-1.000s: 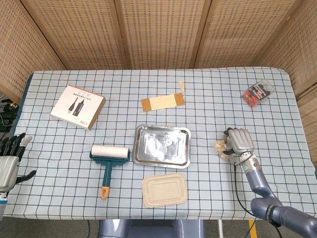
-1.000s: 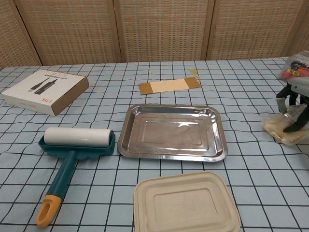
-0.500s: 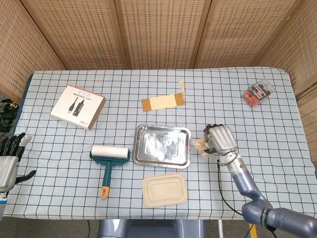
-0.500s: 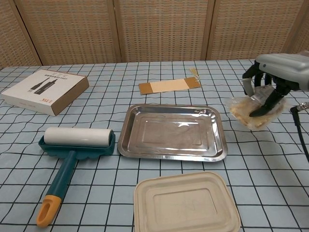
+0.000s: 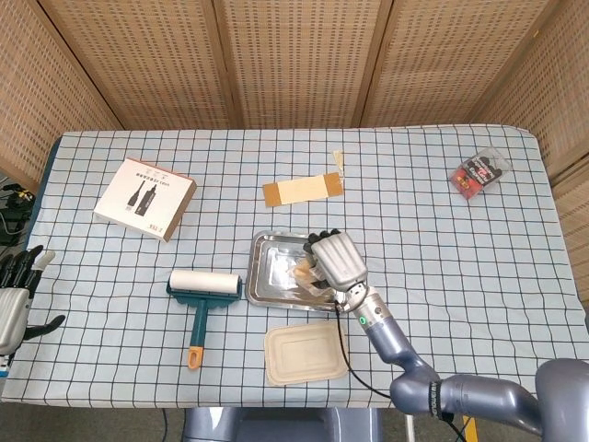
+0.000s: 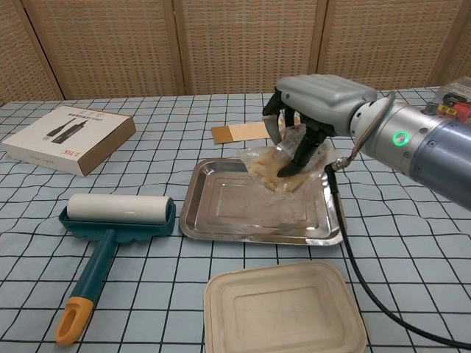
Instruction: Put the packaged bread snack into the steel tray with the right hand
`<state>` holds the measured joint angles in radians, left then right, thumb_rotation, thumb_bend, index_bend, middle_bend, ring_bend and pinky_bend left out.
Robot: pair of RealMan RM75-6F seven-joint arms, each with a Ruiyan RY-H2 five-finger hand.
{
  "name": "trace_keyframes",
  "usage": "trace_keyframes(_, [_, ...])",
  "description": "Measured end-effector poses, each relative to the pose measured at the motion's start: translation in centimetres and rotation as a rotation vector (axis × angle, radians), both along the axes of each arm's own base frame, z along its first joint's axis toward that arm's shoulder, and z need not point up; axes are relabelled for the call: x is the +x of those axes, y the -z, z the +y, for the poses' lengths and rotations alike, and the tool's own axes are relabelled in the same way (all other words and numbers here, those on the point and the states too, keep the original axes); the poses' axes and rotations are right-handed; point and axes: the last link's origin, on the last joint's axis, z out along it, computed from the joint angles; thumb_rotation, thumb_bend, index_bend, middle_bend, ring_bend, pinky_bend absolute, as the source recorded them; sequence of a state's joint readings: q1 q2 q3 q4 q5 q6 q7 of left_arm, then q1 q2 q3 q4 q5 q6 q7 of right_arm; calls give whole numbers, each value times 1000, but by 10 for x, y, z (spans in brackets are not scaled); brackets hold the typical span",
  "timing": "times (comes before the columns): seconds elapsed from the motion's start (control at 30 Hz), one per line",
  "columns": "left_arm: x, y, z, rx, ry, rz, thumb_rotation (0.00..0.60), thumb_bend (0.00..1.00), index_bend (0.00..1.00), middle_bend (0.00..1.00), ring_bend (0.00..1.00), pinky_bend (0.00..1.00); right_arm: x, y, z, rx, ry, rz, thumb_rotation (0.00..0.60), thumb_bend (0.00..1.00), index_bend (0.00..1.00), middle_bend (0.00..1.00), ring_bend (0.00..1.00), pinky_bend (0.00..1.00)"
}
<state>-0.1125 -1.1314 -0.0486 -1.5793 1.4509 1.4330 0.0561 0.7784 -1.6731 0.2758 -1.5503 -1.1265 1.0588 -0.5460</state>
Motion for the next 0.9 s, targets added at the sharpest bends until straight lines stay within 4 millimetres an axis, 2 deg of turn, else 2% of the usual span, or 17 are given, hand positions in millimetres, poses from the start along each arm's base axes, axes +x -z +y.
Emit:
trace_keyframes(0.07, [-1,-1,1,-1,-4,-6,600,111,0,0,0,0,6,7,-1,4,-9,6,600,212,641,470,499,534])
trace_keyframes(0.1, [-2,-1,1,-2,-6,-8,600,111,0,0,0,0,7,10,-1,5,-11,11,600,209,570,403,442,425])
trace_keyframes(0.13, [-3,-2,2,-2,-8,-11,600,111,0,0,0,0,8,13,-2,6,-12,17,600,204,485,318,356,290])
trace_keyframes(0.2, [-4,-2,3,-4,-11,-16,600,111,0,0,0,0,8,19,-3,9,-11,40,600,190,349,173,198,99])
trace_keyframes(0.27, [-4,-3,3,-7,-12,-19,600,111,0,0,0,0,7,23,-4,12,-4,68,600,169,239,46,56,10])
trace_keyframes(0.37, [-4,-2,3,-12,-9,-20,600,111,0,0,0,0,4,26,-6,7,13,109,600,153,172,0,0,0])
trace_keyframes(0.53, [-1,-2,1,-14,2,-18,600,111,0,0,0,0,-2,14,-4,-53,36,159,600,144,157,0,0,0])
trace_keyframes(0.73, [0,-2,-1,-6,6,-15,600,111,0,0,0,0,-14,-26,8,-151,55,166,600,144,156,0,0,0])
trace_keyframes(0.9, [1,-1,-2,-6,10,-8,600,111,0,0,0,0,-40,-63,21,-235,59,207,600,144,135,0,0,0])
